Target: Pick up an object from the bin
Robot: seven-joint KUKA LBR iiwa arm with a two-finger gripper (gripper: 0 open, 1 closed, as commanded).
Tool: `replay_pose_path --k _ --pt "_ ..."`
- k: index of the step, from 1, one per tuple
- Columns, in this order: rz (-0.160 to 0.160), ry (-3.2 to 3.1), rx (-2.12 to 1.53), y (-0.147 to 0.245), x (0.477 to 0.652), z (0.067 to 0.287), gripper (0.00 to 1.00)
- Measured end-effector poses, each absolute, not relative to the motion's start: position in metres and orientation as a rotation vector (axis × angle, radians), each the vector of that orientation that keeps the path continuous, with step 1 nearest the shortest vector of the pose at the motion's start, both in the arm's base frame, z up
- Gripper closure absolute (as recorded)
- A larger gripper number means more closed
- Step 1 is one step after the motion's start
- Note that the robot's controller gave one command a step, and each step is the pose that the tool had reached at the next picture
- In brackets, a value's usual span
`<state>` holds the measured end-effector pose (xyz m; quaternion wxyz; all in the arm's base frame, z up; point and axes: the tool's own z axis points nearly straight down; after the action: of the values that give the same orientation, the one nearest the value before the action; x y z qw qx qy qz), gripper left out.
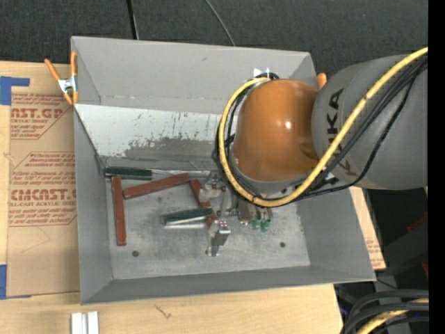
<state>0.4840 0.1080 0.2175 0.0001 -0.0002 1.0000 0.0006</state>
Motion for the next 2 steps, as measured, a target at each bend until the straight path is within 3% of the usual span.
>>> replay_pose_path --k 1,2 --pt "0.002 3.141 -0.001 0.108 0.484 0.217 0.0" --pt "0.002 3.134 -0.158 0.096 0.531 0.075 1.0"
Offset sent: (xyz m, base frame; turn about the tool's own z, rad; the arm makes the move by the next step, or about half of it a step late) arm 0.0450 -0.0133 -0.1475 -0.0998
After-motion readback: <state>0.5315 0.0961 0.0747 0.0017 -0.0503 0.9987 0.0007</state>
